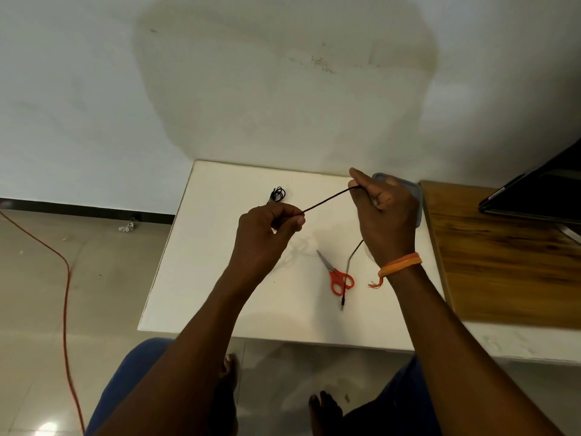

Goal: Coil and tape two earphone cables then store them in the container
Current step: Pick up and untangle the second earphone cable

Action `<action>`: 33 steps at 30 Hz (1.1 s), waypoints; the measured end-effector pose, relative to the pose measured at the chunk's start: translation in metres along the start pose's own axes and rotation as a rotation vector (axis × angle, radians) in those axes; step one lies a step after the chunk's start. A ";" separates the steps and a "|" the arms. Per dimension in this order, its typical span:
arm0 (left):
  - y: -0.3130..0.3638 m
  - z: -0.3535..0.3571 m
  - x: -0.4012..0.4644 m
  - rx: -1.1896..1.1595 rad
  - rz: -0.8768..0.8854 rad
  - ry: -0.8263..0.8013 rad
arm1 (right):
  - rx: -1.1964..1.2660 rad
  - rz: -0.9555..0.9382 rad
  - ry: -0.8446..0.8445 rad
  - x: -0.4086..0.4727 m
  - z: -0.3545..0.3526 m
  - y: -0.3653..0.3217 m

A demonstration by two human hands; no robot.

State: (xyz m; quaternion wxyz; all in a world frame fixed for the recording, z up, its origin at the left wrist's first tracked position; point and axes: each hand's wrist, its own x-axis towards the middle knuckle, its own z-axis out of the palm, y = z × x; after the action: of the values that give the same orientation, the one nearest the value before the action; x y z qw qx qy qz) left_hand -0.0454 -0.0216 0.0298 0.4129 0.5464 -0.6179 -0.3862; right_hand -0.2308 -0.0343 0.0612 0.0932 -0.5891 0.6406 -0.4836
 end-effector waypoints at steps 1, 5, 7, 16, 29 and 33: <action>-0.002 0.000 0.000 0.049 0.017 0.015 | -0.005 -0.003 0.005 0.000 0.000 -0.001; -0.013 -0.004 0.000 0.180 0.057 0.086 | 0.044 0.021 0.007 0.004 -0.003 -0.001; -0.016 -0.005 0.000 0.231 0.065 0.116 | 0.110 0.074 0.013 0.005 -0.005 -0.001; -0.011 -0.008 0.003 -0.079 -0.206 0.072 | 0.109 0.199 0.023 0.012 -0.012 0.011; 0.001 0.001 -0.002 -0.396 -0.319 0.047 | 0.185 0.317 -0.662 -0.014 0.006 -0.016; 0.004 0.000 -0.003 -0.498 -0.325 0.079 | -0.004 0.247 -0.682 -0.023 0.013 -0.012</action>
State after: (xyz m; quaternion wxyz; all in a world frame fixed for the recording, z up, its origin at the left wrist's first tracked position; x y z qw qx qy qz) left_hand -0.0463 -0.0184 0.0333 0.4908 0.5348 -0.3918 -0.5653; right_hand -0.2070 -0.0201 0.0531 0.3583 -0.6348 0.6400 -0.2432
